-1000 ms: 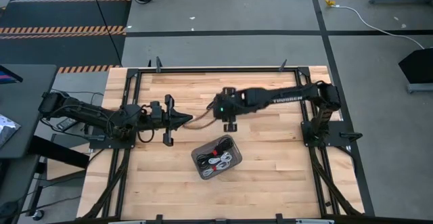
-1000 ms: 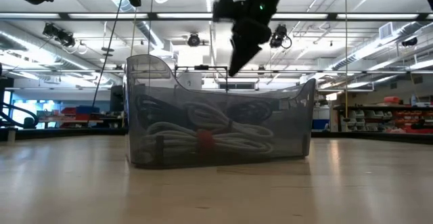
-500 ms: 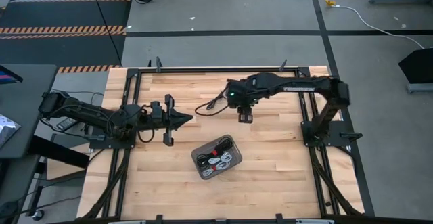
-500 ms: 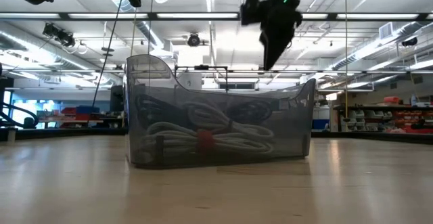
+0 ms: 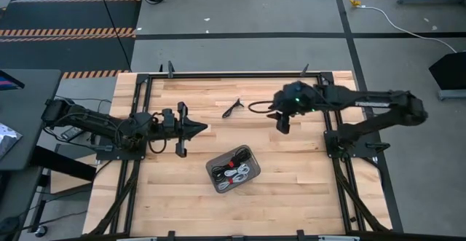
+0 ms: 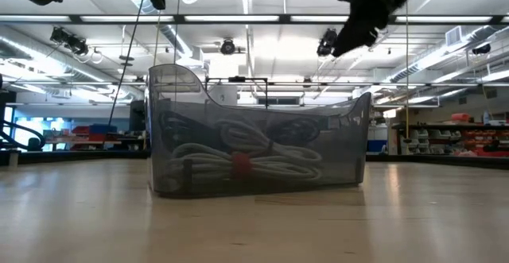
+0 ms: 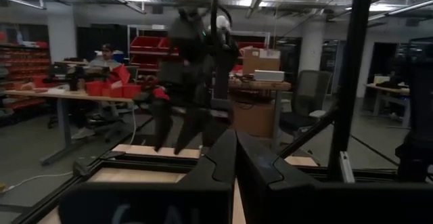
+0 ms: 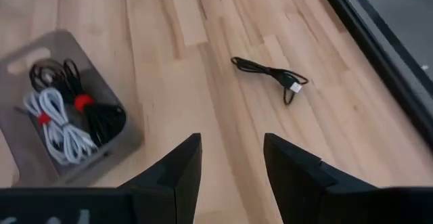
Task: Pick and place USB-C Cables
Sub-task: Put the black charger cable into the black bin
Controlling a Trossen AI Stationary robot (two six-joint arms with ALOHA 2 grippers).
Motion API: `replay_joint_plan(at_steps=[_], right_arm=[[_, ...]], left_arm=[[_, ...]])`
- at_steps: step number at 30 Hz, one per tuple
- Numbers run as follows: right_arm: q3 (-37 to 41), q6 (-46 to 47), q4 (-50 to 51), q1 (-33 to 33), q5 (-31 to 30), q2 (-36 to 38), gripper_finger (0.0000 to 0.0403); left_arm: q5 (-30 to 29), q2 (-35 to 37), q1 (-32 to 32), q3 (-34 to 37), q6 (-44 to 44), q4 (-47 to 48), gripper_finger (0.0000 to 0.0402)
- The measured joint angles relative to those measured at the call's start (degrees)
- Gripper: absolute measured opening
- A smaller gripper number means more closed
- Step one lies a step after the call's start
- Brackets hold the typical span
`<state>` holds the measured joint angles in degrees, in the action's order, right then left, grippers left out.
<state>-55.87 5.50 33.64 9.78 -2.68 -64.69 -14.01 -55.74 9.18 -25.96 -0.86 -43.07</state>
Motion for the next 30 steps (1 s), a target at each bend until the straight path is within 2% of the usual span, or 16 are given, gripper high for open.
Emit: replay_joint_plan(at_steps=[4,7,13,17,23,30], right_arm=[[9.91,5.16,-10.67,-0.04,-0.11,4.87,0.0166],[15.73,5.65,-20.02,-0.59,-0.21,6.53,0.0166],[23.19,3.52,-34.71,-1.24,-0.26,6.69,0.0166],[24.02,1.95,-36.61,-1.22,0.02,6.65,0.0166],[24.02,-0.09,-36.73,-1.24,5.04,6.65,0.0166],[24.52,-2.81,-35.17,-2.64,5.77,6.62,0.0166]], left_arm=[[-4.18,0.01,-0.01,0.00,0.00,1.06,0.0011],[-6.56,0.01,-0.01,0.00,-0.30,2.98,0.0011],[-6.76,0.01,-1.10,0.00,-2.34,4.62,0.0011],[-6.79,-0.01,-2.86,0.00,-4.71,7.16,0.0011],[-6.79,-0.48,-5.70,0.02,-9.12,10.58,0.0011],[-7.10,-4.71,-6.16,-2.33,-8.31,10.96,0.0012]])
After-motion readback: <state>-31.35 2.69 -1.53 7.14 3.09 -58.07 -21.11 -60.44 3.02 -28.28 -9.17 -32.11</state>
